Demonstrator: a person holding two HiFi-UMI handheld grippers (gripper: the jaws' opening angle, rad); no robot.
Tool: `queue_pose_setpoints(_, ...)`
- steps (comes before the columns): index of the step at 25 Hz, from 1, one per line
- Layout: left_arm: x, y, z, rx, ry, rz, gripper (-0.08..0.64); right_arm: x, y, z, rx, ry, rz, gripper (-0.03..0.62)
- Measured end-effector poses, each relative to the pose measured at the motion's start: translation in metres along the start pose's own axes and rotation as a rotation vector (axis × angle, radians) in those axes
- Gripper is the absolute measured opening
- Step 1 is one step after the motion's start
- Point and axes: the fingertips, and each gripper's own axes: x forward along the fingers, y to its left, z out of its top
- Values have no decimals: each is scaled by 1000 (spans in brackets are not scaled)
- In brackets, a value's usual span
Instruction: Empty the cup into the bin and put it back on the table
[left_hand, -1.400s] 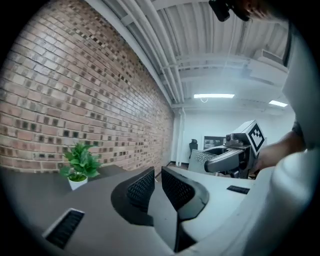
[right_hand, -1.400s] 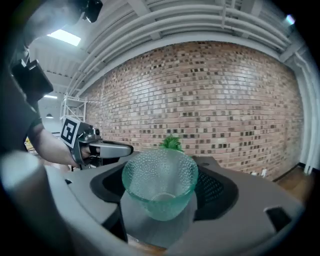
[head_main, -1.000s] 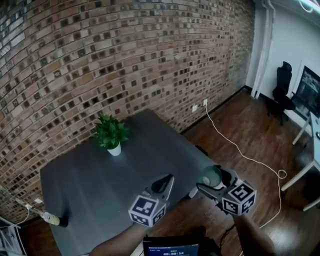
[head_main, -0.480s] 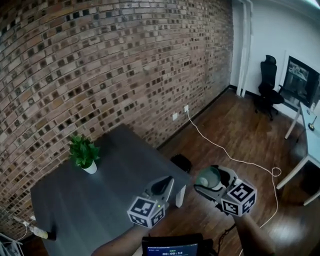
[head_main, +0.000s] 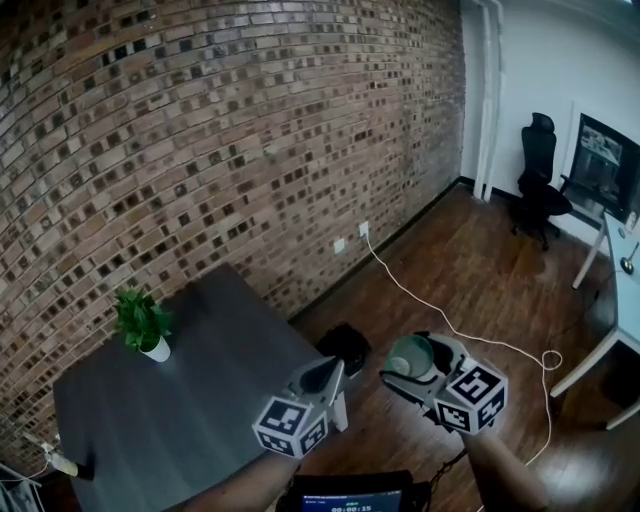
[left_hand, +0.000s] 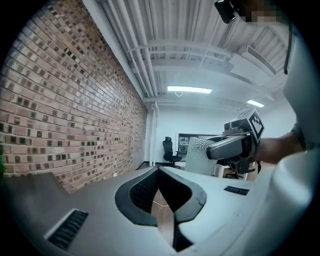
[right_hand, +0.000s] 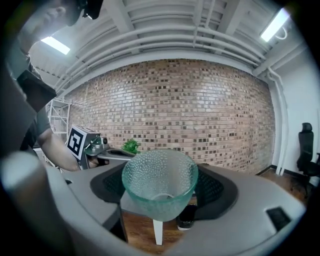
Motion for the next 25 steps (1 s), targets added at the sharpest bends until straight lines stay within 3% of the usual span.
queue_pose_setpoints(11,81,28,-8,-12,4,-28,1,42,-75,2,15,18,6,399)
queue_pose_setpoints(18,127,90,-4,-9,-14,-13,1,101,-126,6,29,44,10,399)
queue_pose_setpoints(25,155,160,8,-4,-28,57,1,167,-158,24,18,63,67,399)
